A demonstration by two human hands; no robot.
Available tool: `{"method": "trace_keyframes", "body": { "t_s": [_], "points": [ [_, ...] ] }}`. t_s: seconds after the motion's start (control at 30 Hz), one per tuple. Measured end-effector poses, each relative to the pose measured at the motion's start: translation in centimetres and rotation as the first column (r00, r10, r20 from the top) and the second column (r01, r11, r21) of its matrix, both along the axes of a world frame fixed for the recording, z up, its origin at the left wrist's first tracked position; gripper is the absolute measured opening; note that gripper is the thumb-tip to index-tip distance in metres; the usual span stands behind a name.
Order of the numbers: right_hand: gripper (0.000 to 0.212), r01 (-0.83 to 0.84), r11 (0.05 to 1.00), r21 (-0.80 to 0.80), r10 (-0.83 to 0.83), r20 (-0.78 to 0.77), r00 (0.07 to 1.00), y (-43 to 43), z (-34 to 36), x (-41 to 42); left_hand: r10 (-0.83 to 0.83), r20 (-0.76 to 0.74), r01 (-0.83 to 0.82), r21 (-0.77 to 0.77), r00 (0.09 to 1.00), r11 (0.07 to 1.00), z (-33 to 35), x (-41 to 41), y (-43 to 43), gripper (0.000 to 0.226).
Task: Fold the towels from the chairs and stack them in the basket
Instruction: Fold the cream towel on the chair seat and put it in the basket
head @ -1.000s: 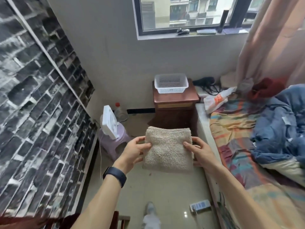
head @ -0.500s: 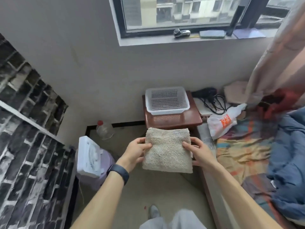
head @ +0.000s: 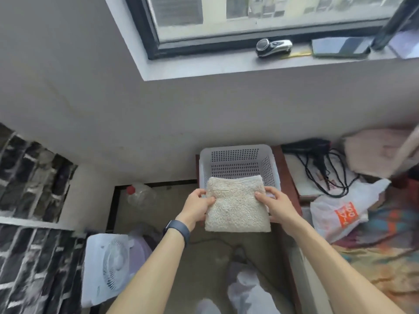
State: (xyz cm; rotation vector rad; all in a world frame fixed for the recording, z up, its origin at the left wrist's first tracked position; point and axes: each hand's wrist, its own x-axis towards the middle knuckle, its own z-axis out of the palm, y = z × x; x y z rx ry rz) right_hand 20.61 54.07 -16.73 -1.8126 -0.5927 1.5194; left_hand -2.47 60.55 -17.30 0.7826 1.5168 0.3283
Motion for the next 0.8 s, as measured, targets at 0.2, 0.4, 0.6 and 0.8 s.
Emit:
{"method": "trace_keyframes", "body": {
  "t_s": [0.2, 0.4, 0.6, 0.8],
  "points": [
    [0.022, -0.086, 0.994, -0.067, 0.093, 0.109, 0.99, 10.1, -7.0, 1.8, -0.1, -0.292, 0.114, 0.029, 0.951, 0.993, -5.1, 3.9, 8.6, 0.038],
    [0.034, -0.11, 0.984, -0.142, 0.134, 0.18, 0.974, 15.1, -13.8, 2.6, -0.181, -0.4, 0.184, -0.03, 0.899, 0.982, -9.7, 5.9, 12.9, 0.038],
    [0.059, -0.111, 0.969, -0.221, 0.149, 0.166, 0.975, 16.0, -18.2, 2.9, -0.242, -0.445, 0.241, -0.06, 0.862, 0.969, -11.2, 6.4, 14.5, 0.038],
    [0.067, -0.173, 0.949, -0.263, 0.249, 0.289, 0.925, 15.8, -18.4, 1.9, -0.365, -0.568, 0.447, 0.006, 0.738, 0.895, -11.1, 7.5, 14.2, 0.064]
  ]
}}
